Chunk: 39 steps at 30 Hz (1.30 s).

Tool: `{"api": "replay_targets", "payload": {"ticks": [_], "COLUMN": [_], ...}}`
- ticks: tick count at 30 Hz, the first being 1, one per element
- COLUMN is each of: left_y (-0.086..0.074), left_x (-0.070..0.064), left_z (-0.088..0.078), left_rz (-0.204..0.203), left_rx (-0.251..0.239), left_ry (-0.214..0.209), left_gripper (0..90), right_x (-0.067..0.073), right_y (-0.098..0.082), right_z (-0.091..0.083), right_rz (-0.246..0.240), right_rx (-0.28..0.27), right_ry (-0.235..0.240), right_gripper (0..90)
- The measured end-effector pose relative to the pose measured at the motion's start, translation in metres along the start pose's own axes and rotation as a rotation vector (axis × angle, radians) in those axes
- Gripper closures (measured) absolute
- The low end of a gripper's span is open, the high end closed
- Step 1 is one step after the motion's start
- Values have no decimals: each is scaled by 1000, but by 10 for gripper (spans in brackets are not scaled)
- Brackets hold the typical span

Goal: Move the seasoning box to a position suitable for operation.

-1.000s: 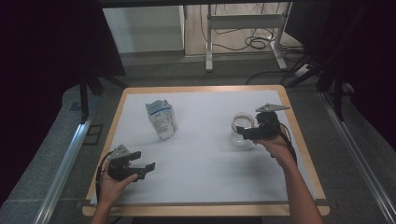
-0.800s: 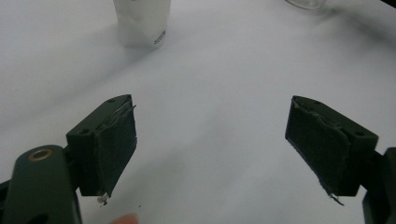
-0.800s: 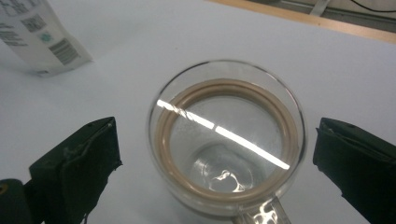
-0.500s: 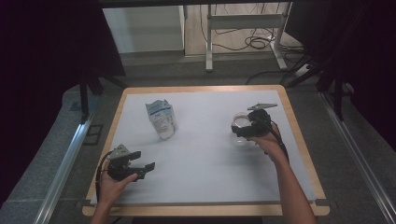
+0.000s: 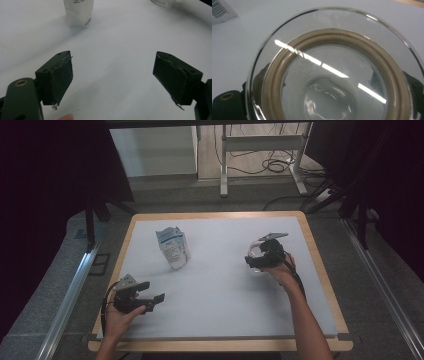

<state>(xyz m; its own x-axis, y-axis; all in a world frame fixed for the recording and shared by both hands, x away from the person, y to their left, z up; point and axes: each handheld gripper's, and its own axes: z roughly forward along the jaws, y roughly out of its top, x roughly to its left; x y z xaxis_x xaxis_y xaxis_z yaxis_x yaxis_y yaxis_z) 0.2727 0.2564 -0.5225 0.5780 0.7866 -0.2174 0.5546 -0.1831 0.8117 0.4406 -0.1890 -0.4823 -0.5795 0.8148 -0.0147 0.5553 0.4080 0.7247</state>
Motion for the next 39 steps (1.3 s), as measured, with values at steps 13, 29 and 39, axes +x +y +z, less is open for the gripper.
{"api": "replay_targets", "payload": {"ticks": [13,29,39], "left_y": [0,1,0], "left_x": [0,0,1], "left_z": [2,-2,-2], "left_rz": [5,3,0], "left_rx": [8,1,4], "left_ry": [3,4,7], "left_gripper": [165,167,167], "right_x": [0,12,25], "right_y": [2,4,-3], "right_z": [-1,-28,-38], "right_rz": [-19,-63,-115], "right_rx": [14,-40,-37], "right_ry": [-4,32,72], "right_gripper": [112,112,112]}}
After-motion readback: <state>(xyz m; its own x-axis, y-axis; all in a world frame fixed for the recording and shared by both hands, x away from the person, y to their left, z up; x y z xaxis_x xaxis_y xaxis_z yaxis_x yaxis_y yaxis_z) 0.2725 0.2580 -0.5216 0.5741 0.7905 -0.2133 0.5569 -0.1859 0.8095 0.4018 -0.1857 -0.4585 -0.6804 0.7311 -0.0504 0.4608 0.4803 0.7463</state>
